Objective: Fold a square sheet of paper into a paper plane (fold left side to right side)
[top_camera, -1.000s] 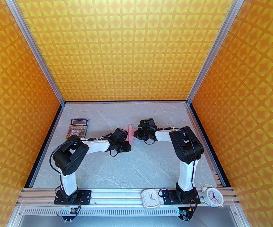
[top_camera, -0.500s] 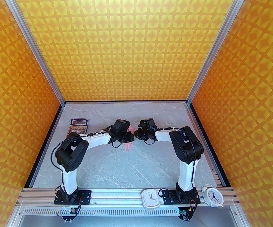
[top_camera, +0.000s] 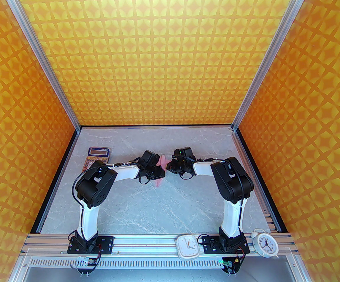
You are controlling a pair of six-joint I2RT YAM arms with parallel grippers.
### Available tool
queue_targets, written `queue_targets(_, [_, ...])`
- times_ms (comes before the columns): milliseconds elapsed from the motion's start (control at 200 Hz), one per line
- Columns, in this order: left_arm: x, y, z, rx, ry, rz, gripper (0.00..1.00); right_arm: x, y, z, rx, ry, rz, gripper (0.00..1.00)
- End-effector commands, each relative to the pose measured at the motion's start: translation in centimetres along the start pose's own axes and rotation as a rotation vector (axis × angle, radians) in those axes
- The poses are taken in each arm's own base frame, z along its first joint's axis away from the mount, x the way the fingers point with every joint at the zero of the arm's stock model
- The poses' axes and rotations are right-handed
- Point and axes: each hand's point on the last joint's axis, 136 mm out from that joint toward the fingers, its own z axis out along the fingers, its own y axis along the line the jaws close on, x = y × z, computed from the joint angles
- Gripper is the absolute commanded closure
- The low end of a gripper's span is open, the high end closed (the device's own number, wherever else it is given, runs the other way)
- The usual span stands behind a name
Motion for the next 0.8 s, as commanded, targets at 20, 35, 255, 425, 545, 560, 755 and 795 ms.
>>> queue_targets(20, [-2.0, -2.2, -2.2, 0.057, -0.050, 0.013, 0.85, 1.0, -2.0, 0.8, 0.058, 0.029, 0.017, 1.00])
queue_targets(35, [-2.2, -2.4, -2.4, 0.062, -0.053, 0.013, 0.85, 1.0, -2.0, 0.8, 0.058, 0.028, 0.017, 1.00])
queue_targets(255, [-4.9, -2.3, -2.2, 0.084, -0.077, 0.004, 0.84, 1.0, -2.0, 0.8, 0.057, 0.029, 0.017, 1.00])
queue_targets(425, [-5.4, -1.3, -0.5, 0.065, -0.049, 0.003, 0.84, 1.0, -2.0, 0.9, 0.058, 0.032, 0.019, 1.00])
queue_targets(545, [-5.1, -0.4, 0.5, 0.047, -0.027, -0.006, 0.85, 1.0, -2.1, 0.9, 0.058, 0.030, 0.020, 1.00])
queue_targets(560, [-5.0, -0.2, 0.6, 0.041, -0.023, -0.007, 0.85, 1.0, -2.0, 0.9, 0.058, 0.029, 0.019, 1.00])
queue_targets(755, [-4.2, 2.0, 1.6, -0.026, -0.001, -0.011, 0.85, 1.0, -2.1, 0.9, 0.058, 0.030, 0.020, 1.00])
queue_targets(795, [-4.0, 2.1, 1.7, -0.029, 0.004, -0.013, 0.85, 1.0, -2.0, 0.9, 0.058, 0.031, 0.019, 1.00])
